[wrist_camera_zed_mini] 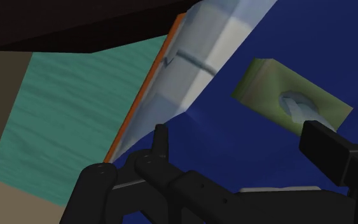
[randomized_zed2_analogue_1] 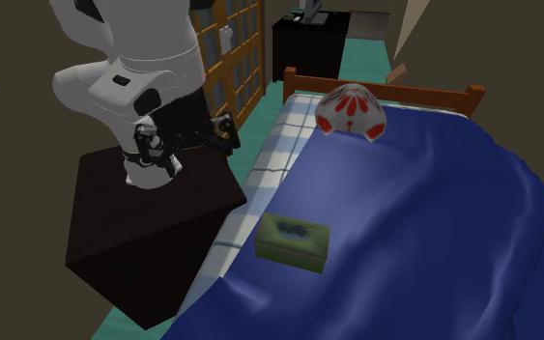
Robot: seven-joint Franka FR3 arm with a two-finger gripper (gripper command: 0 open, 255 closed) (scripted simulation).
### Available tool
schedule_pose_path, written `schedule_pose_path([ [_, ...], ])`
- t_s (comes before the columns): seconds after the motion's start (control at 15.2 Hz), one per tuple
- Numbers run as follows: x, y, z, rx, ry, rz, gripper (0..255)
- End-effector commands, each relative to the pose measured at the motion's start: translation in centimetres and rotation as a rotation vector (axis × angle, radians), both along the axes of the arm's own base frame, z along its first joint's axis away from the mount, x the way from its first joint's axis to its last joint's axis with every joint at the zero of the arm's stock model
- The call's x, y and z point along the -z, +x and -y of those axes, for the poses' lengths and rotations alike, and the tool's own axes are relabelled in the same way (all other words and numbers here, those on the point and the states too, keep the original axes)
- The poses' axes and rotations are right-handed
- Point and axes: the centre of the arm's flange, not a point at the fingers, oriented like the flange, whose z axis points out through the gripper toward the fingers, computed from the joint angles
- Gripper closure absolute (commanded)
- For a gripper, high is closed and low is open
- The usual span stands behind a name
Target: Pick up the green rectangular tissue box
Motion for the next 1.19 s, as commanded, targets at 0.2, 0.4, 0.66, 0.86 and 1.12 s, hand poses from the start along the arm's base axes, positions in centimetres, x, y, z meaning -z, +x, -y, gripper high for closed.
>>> schedule_pose_path([
  [0.2, 3.5, 3.5, -4.7, 0.011, -0.011, -0.03, 0],
  [0.4, 5.7, 5.6, -7.6, 0.016, -0.018, -0.049, 0],
  [0.66, 8.8, 8.3, -11.4, 0.024, -0.028, -0.073, 0],
  [0.86, 11.1, 10.3, -14.2, 0.03, -0.035, -0.092, 0],
  [1.12, 14.3, 13.0, -17.8, 0.037, -0.044, -0.116, 0],
])
